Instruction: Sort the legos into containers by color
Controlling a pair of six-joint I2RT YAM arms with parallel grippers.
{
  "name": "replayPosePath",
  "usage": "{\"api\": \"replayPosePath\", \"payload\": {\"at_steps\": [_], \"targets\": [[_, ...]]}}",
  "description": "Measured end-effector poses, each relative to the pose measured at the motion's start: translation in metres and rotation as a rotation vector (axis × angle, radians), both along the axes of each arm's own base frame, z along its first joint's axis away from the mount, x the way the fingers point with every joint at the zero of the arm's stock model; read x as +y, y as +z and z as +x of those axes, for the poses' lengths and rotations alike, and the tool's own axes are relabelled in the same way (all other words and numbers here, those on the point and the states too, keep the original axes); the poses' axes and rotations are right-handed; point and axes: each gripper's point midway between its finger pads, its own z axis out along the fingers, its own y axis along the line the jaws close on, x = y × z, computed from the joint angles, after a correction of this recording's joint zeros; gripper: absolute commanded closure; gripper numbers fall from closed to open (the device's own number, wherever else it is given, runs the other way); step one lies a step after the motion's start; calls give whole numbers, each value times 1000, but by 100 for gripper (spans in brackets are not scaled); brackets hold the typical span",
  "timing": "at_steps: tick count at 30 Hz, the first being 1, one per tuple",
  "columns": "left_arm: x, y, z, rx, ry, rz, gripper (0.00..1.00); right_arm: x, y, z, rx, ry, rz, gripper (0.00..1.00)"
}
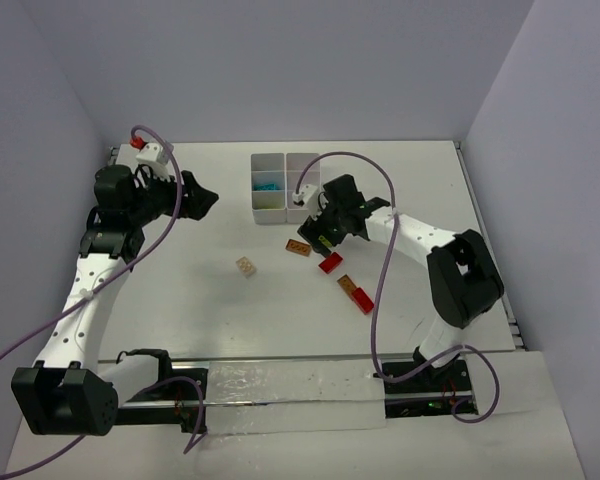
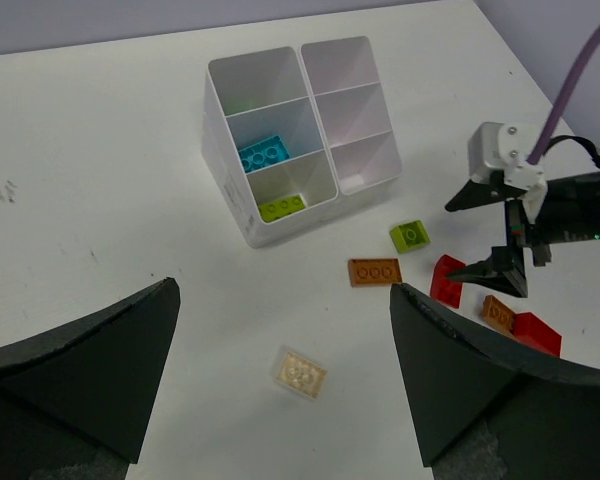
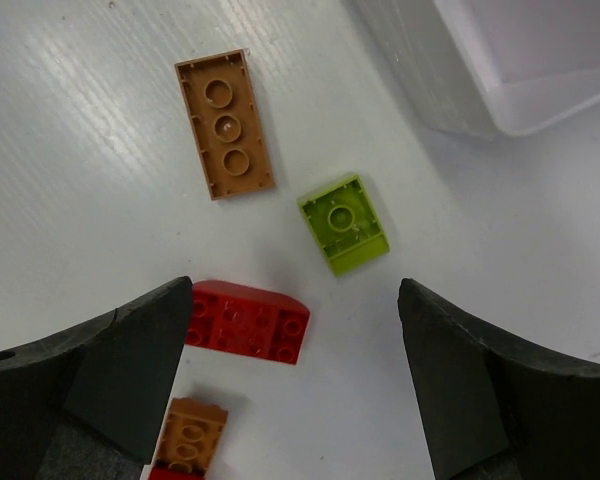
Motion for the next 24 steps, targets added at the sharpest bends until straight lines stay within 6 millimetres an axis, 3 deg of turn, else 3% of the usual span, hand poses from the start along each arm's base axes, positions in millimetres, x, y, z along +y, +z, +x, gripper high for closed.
{"api": "replayPosePath", "payload": {"at_steps": [11, 17, 21, 24], "targets": [[-4, -6, -8, 22, -45, 7, 4, 1, -43, 13, 47, 142, -37, 12], [-5, -7, -9, 30, -47, 8, 4, 1, -41, 28, 21, 167, -39, 16], [-5, -8, -9, 31, -47, 8, 3, 6, -37, 38, 2, 197, -41, 31], [-5, -8, -8, 33, -47, 8, 3, 8, -39, 38, 12, 222, -47, 34]]}}
